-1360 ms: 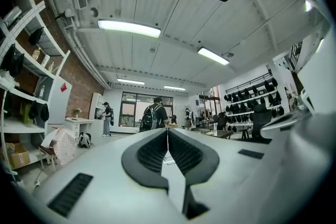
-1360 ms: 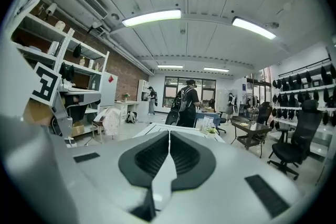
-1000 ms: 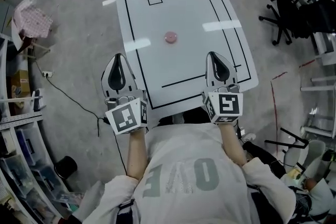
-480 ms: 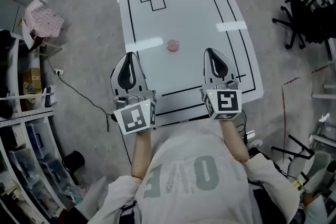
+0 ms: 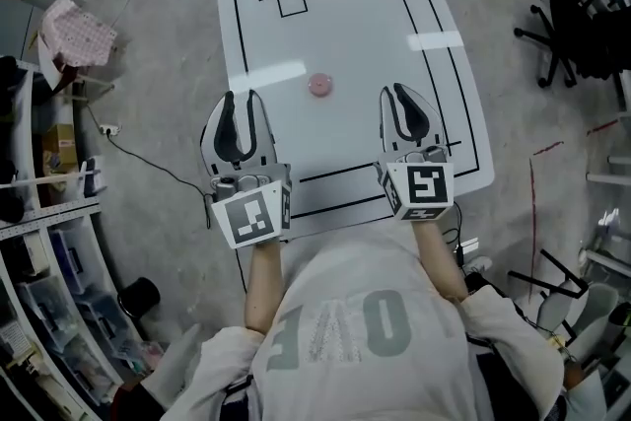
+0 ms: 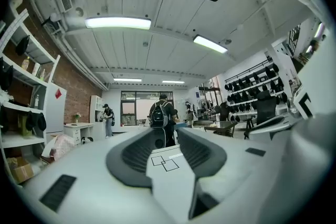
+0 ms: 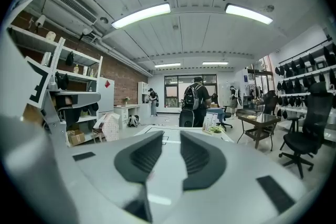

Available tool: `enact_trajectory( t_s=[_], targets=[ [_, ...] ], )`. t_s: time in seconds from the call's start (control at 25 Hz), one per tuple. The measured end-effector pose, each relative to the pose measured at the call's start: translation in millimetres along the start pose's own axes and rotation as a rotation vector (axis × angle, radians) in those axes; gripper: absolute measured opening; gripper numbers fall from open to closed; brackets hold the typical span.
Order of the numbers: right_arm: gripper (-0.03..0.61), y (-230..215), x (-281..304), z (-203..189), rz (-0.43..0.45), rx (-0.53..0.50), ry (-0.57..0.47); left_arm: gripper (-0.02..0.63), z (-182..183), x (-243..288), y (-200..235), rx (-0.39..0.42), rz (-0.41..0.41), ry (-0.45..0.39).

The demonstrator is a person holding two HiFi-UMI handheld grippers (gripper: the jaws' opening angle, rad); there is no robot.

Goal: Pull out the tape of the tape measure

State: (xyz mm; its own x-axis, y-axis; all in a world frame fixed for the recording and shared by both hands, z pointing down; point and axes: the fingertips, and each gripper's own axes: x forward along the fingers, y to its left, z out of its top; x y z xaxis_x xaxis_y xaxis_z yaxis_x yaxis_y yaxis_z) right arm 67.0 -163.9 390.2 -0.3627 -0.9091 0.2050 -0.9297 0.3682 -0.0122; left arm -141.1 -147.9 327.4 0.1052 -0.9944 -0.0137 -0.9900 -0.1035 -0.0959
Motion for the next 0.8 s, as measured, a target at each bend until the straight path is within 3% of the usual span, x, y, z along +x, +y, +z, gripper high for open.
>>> enact_trajectory(
  t_s=[0.08, 0.16, 0.48, 0.64, 0.8],
  targets=[
    [0.313, 3, 6, -6, 0.004, 0.009, 0.033, 0.280, -5, 5, 2, -0.013, 0.000, 0.016],
    [0.324, 6, 9, -9, -0.004, 0.011, 0.047, 0.305, -9, 7, 6, -0.021, 0.012, 0.028],
    [0.324, 33, 35, -27, 0.024, 0.010, 0.102, 0.307, -29, 8, 13, -0.042, 0.010, 0.085],
    [0.324, 54, 75, -68, 0.024, -0.003, 0.222, 0.307, -51, 8, 22, -0.065, 0.028, 0.135],
    [0.324, 64, 106, -109, 0.001, -0.108, 0.350, 0.307, -74, 7, 26, -0.072, 0.044, 0.197]
  ],
)
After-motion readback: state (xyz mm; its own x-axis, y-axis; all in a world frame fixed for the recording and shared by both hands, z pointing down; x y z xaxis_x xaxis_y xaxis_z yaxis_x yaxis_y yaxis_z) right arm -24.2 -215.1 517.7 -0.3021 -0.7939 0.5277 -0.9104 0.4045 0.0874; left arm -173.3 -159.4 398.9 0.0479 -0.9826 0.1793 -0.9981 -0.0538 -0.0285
